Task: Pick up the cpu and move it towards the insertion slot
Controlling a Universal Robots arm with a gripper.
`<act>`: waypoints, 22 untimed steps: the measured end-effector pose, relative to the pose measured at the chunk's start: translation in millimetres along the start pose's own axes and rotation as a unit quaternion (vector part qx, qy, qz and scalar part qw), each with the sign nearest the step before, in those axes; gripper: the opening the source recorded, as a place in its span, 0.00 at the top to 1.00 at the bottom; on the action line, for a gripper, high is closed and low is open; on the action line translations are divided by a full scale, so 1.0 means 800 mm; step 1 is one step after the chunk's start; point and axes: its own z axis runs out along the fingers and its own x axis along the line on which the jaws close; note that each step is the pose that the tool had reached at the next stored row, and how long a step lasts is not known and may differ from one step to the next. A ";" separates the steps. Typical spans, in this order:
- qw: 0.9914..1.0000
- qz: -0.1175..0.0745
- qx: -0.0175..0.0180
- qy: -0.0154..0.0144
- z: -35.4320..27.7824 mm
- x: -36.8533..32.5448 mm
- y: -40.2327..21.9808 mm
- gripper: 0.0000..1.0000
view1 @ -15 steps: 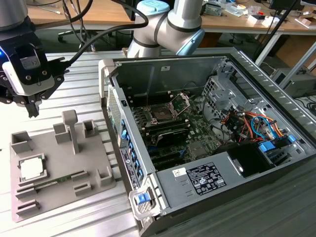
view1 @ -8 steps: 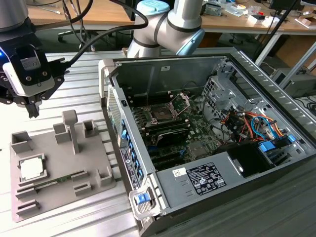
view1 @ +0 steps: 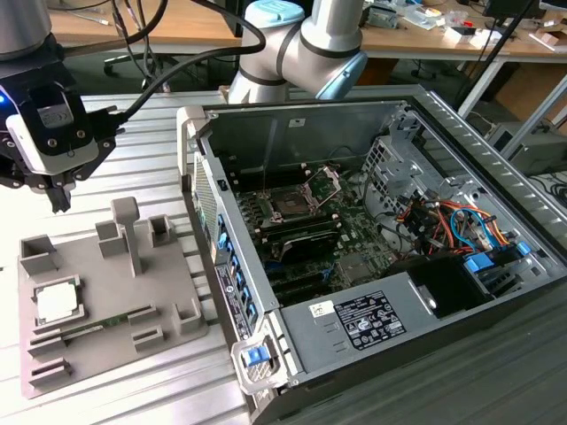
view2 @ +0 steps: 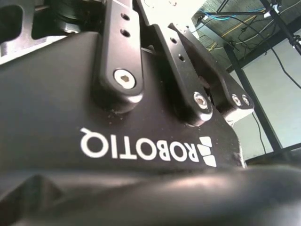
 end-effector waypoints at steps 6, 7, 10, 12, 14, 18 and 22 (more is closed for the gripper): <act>1.000 0.000 0.000 0.000 0.0010 0.0000 0.0000 0.89; 1.000 0.000 0.000 0.000 0.0012 0.0000 0.0000 0.89; 1.000 0.000 0.000 0.000 0.0017 0.0000 -0.0001 0.89; 1.000 0.000 0.000 0.000 0.0020 0.0000 -0.0001 0.89; 1.000 0.000 0.000 0.000 0.0030 0.0000 -0.0001 0.89; 1.000 0.000 0.000 0.000 0.0043 0.0000 -0.0002 0.89; 1.000 0.000 0.000 0.000 0.0061 0.0000 -0.0002 0.89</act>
